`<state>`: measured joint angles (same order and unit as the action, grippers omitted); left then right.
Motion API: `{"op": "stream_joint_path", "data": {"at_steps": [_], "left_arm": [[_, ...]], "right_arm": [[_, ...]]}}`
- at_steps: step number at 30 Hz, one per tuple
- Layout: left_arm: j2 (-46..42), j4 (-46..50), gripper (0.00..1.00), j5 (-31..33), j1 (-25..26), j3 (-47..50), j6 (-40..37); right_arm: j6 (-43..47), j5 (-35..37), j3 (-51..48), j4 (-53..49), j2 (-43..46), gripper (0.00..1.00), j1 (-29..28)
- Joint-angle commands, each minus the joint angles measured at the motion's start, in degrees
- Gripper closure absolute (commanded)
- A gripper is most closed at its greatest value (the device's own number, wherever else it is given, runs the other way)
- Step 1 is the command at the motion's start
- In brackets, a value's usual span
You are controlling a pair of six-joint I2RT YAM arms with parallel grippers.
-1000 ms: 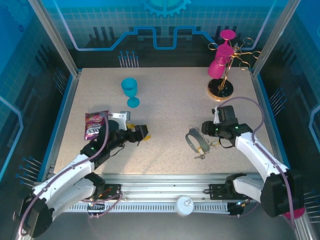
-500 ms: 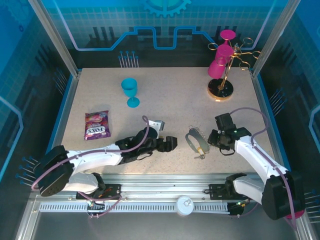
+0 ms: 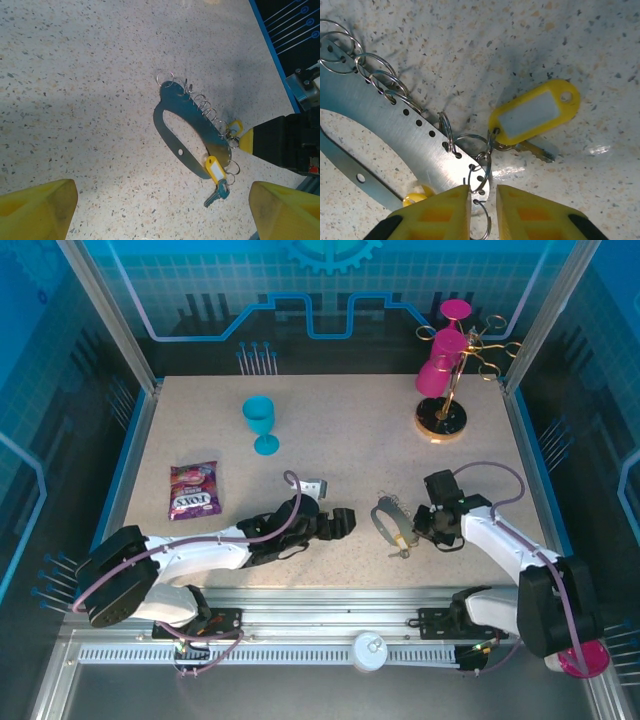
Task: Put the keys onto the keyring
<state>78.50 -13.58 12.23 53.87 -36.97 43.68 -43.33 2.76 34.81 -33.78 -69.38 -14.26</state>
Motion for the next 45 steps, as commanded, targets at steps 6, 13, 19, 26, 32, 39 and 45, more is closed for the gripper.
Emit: {"op": "stream_joint_path", "data": {"at_steps": [6,13,19,26,32,39,45], "left_arm": [[-0.6,-2.2,0.11,2.1,0.2,1.0,1.3],[-1.4,-2.3,0.11,3.5,0.2,1.8,1.1],[-3.6,-2.2,0.11,5.2,0.2,3.6,1.5],[-6.7,-0.2,0.11,6.7,0.2,4.5,1.5],[-7.0,0.2,0.11,7.3,0.2,4.8,1.9],[-6.6,1.3,0.11,7.0,0.2,4.6,2.6],[-6.6,1.9,0.11,7.6,0.1,4.4,2.6]], "right_arm": [[-1.1,-2.0,-0.9,0.8,-0.5,0.89,-1.5],[-5.4,-3.4,-0.6,1.7,0.0,0.97,-5.8],[-11.0,-2.5,2.2,3.3,-0.1,0.99,-13.5],[-0.9,9.6,6.1,-4.1,-1.0,0.79,-8.7],[10.1,4.7,6.0,-2.8,-6.0,0.67,-0.8],[16.1,-2.7,7.6,-0.3,-12.1,0.65,-0.9],[14.5,-5.4,8.5,0.2,-13.1,0.68,-5.5]]}}
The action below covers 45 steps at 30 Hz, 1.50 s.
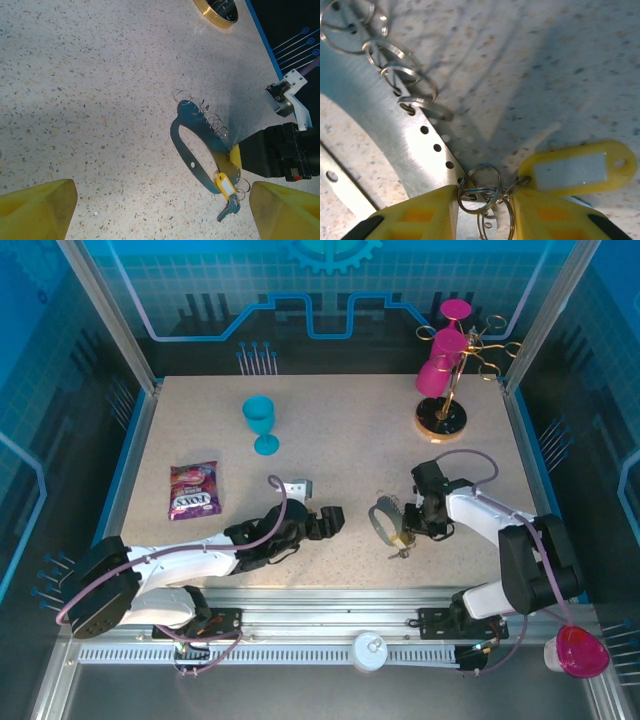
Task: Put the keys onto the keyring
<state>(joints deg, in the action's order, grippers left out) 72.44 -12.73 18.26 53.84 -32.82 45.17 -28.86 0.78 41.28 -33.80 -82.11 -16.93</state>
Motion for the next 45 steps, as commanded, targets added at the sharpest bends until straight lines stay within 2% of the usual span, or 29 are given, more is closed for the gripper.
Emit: {"op": "stream_joint_path", "data": {"at_steps": [1,6,9,15,17,21,36,45], "left_arm": [[-0.4,1.0,0.11,1.6,0.1,0.2,1.2],[0.7,0.5,0.11,1.5,0.1,-0.1,1.3],[0.8,1.1,0.11,1.0,0.1,-0.3,1.5],[-1.6,2.1,0.1,2.1,0.1,0.8,0.9],[-1.9,1.5,0.1,2.4,0.1,1.4,1.0],[-1.3,0.8,0.1,2.2,0.1,1.5,1.6],[0.3,3.1,0.11,-1.9,0.1,-0.4,3.4],[1.0,3.9,0.11,-1.3,0.1,-1.1,3.1]], "right_arm": [[-1.0,-4.0,2.1,0.5,-0.4,0.68,-4.3],[-9.8,-5.6,3.7,3.3,-2.1,0.66,-15.1],[-11.5,-4.3,5.0,2.8,-1.9,0.65,-17.6],[-2.5,7.2,8.2,-7.0,2.9,0.63,-15.4],[-0.4,9.1,8.7,-9.6,2.8,0.64,-15.0],[-1.3,4.3,8.3,-7.9,1.9,0.67,-16.5],[-1.9,-2.3,8.0,1.9,-7.5,0.69,-17.9],[-1.5,-0.4,11.4,3.1,-9.2,0.86,-18.2]]}}
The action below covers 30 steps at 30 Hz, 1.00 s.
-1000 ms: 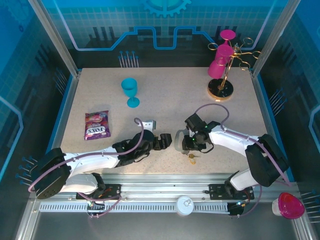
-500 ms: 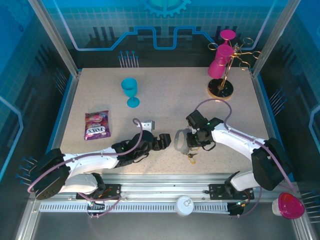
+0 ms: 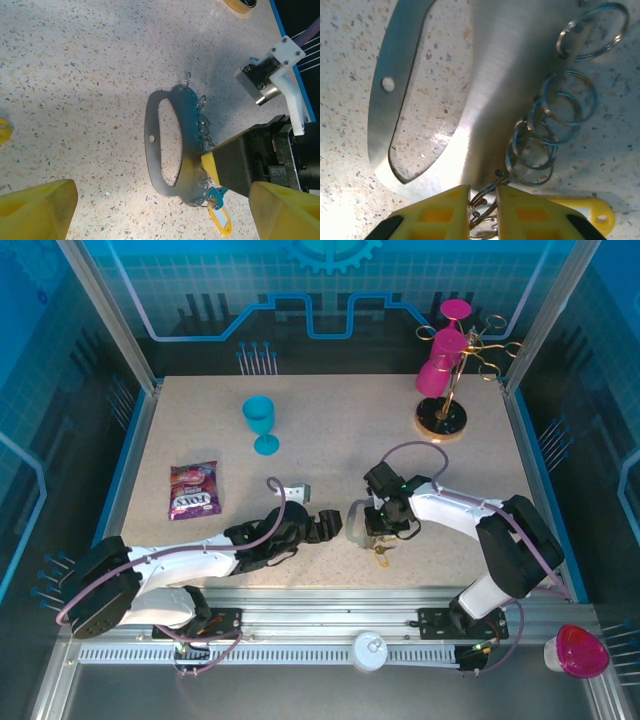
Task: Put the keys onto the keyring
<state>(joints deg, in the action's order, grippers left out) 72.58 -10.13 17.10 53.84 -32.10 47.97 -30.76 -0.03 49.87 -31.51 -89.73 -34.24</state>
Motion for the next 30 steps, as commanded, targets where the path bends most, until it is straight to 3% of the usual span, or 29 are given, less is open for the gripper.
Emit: {"op": "stream_joint_path", "data": {"at_steps": [1,4,10,12,15,30], "left_arm": [[1.0,1.3,0.11,-0.2,0.1,-1.9,0.3],[1.2,1.5,0.11,-0.1,0.1,-2.0,0.3],[0.5,2.1,0.11,0.5,0.2,-1.8,0.2],[0.2,2.1,0.11,0.9,0.1,-1.5,0.1],[-0.1,2.1,0.11,1.1,0.1,-1.2,-0.1],[-1.5,1.4,0.11,2.3,0.1,0.2,-0.5]], "right_arm": [[0.5,0.5,3.3,0.9,-2.0,0.88,-0.9],[1.1,0.6,5.4,0.8,-3.6,0.96,-0.9],[2.3,1.4,7.9,-0.1,-4.7,0.97,-0.8],[2.5,1.5,8.0,-0.4,-5.0,0.95,-0.8],[3.0,2.0,8.1,-1.5,-5.2,0.82,-0.7],[0.2,7.1,1.2,-8.7,6.1,0.77,-0.5]]}}
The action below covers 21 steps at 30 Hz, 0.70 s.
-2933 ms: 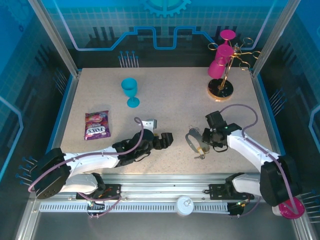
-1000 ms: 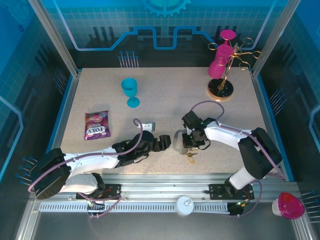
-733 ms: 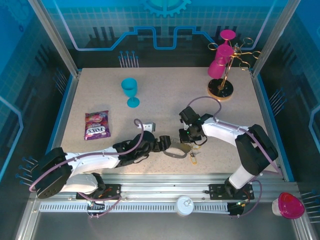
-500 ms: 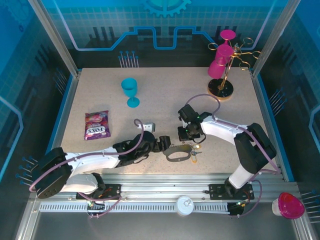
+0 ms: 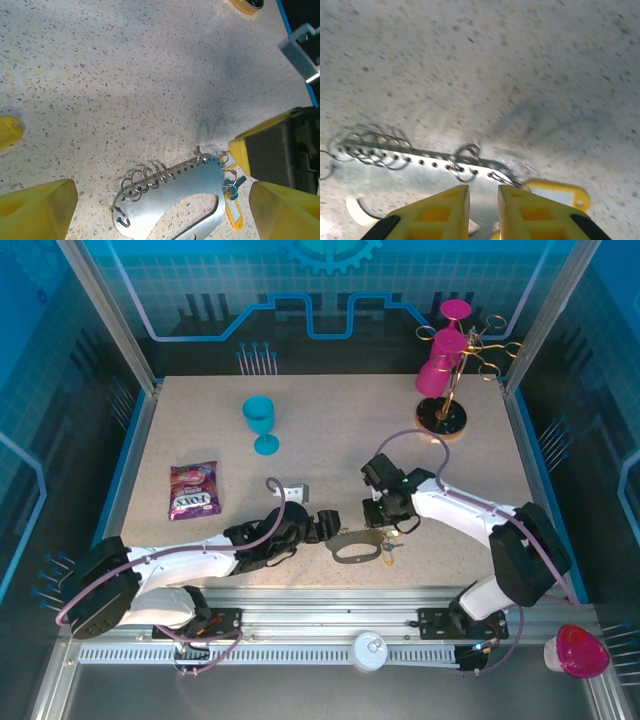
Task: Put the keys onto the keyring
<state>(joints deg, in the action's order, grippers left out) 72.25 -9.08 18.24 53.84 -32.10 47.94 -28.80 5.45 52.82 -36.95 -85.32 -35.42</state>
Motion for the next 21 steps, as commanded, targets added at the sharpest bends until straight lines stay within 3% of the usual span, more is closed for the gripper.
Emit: {"op": "stream_joint_path", "data": {"at_steps": [1,13,21], "left_arm": [[-1.2,0.4,0.11,1.2,0.2,0.3,-0.5],[-1.7,-0.1,0.11,1.3,0.1,1.0,0.0],[-2.2,-0.4,0.11,1.5,0.1,1.5,0.3]], "right_arm": [[-2.4,1.6,-2.0,-3.3,2.2,0.74,0.7],[-29.0,-3.5,-9.1,7.9,6.6,0.65,0.3],[-34.7,-1.2,-7.2,8.0,3.3,0.64,-0.1]]}}
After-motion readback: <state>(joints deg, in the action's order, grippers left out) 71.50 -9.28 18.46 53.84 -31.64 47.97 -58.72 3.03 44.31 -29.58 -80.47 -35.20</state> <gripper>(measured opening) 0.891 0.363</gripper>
